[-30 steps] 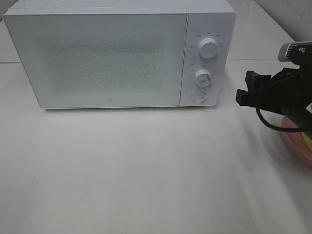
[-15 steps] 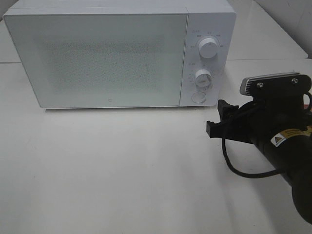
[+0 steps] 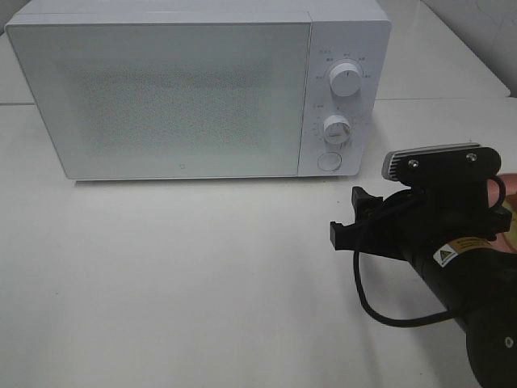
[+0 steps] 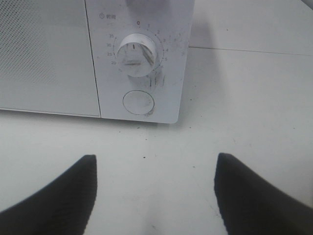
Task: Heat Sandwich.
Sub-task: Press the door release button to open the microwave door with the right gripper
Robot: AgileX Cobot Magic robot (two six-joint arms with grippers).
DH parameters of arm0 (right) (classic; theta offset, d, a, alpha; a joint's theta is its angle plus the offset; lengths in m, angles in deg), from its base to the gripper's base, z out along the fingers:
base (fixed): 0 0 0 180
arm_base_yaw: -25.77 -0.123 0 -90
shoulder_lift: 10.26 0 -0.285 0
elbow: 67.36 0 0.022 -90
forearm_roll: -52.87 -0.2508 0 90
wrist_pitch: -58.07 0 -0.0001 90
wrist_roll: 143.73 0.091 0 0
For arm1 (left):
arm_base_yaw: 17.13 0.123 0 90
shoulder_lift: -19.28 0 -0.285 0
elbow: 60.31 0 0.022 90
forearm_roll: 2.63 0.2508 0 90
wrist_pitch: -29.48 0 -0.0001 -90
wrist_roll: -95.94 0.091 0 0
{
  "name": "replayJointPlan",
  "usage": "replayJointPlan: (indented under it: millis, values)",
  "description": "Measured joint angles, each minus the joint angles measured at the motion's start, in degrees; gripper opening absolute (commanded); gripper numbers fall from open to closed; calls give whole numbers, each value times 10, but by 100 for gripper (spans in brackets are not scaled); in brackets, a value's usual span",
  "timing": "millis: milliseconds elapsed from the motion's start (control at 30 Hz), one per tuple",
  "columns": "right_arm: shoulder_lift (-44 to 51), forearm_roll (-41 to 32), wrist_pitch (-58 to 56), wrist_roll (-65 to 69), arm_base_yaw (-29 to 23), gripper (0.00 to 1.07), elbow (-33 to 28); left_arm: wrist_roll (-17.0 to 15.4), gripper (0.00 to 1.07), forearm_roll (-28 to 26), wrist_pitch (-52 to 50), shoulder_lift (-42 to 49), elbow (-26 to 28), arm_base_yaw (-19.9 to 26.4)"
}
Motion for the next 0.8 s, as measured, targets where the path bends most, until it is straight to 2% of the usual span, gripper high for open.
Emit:
replayJointPlan:
  millis: [167,333,800]
  values:
    - [0,0,0,22,0,67,0,0,98,0,0,0,0,0]
    - [0,-2,0,100,0,67,0,0,98,0,0,0,0,0]
    - [0,-2,2,520,0,67,0,0,98,0,0,0,0,0]
